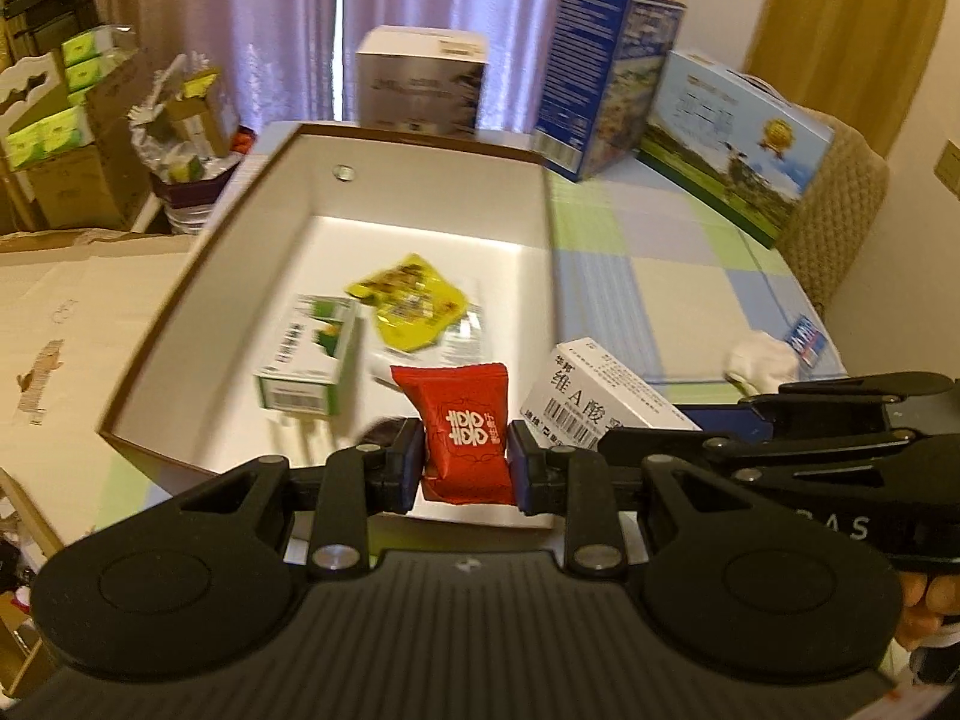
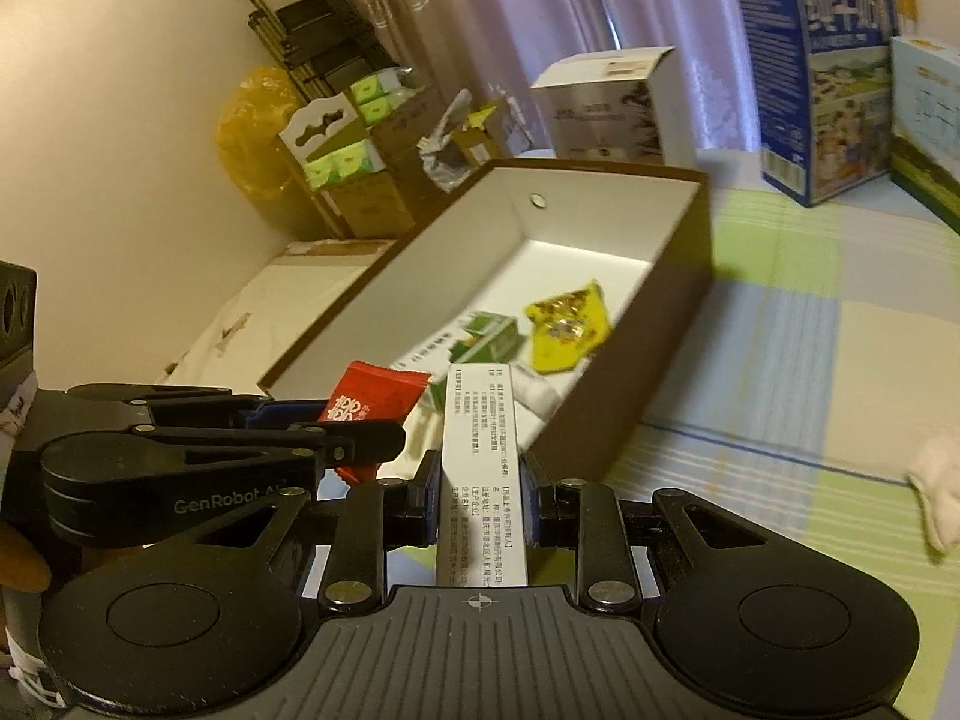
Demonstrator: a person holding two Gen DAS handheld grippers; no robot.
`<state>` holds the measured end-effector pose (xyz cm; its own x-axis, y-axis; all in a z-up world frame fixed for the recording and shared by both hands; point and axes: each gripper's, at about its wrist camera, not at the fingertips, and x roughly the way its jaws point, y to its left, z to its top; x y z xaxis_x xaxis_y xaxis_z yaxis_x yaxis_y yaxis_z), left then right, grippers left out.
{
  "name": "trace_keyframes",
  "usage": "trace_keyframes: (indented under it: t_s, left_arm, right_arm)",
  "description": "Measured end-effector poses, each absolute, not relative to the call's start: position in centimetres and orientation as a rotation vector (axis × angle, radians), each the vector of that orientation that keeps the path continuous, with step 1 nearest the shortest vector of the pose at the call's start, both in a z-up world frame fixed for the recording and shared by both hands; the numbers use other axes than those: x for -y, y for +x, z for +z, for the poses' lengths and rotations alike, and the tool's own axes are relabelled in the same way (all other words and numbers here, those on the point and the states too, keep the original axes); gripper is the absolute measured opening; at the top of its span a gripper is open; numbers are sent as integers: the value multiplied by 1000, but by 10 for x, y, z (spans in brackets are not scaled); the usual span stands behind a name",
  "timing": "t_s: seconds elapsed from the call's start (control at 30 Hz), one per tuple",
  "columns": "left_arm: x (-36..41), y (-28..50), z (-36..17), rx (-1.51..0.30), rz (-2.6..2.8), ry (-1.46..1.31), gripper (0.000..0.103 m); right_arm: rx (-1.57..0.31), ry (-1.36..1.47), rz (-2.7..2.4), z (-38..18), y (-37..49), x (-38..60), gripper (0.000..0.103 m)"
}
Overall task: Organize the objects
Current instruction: 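Carry the red packet with the left gripper while the right gripper carries the long white box over the box, then open the left gripper to drop the red packet while the right gripper drops the white box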
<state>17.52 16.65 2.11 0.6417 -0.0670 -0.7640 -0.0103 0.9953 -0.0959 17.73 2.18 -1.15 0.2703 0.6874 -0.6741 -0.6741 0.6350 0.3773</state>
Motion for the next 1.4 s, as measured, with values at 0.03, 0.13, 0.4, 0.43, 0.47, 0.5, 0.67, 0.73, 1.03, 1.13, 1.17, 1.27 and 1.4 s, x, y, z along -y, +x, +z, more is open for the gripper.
trace_keyframes:
  t_s: [0.03,0.13,0.4,0.43,0.47,0.5,0.67,0.73,1.03,1.13,1.17,1.27,1.4]
  left_arm:
    - [-173,178,21,-873,-25,-95,25]
    - [-189,187,19,-874,-9,-96,25]
    - [-219,228,9,-880,20,-67,25]
    - [-223,235,7,-884,22,-66,25]
    - [-227,242,5,-888,24,-66,25]
    - [-230,248,3,-888,24,-65,25]
    - [-244,284,-9,-900,37,-62,25]
    - [-249,299,-14,-909,34,-64,25]
    - [-250,361,-36,-945,-1,-5,17]
    - [-247,381,-43,-954,-13,14,17]
    - [-247,388,-45,-962,-12,20,17]
    - [-249,399,-48,-963,-18,12,17]
    - [-252,406,-51,-973,-7,3,23]
  right_arm:
    - [-917,16,916,-12,180,-27,23]
    - [-914,12,913,-13,188,-43,23]
    - [-898,-42,869,-20,218,-89,23]
    - [-896,-47,863,-22,223,-93,23]
    - [-891,-52,857,-24,228,-97,23]
    - [-888,-60,853,-26,232,-101,23]
    - [-879,-91,829,-35,261,-121,23]
    - [-880,-102,814,-39,273,-126,23]
    - [-874,-163,727,-55,329,-146,23]
    - [-884,-170,702,-60,342,-151,23]
    - [-889,-170,692,-62,345,-153,23]
    - [-895,-153,674,-66,354,-154,23]
    - [-902,-113,643,-69,363,-152,26]
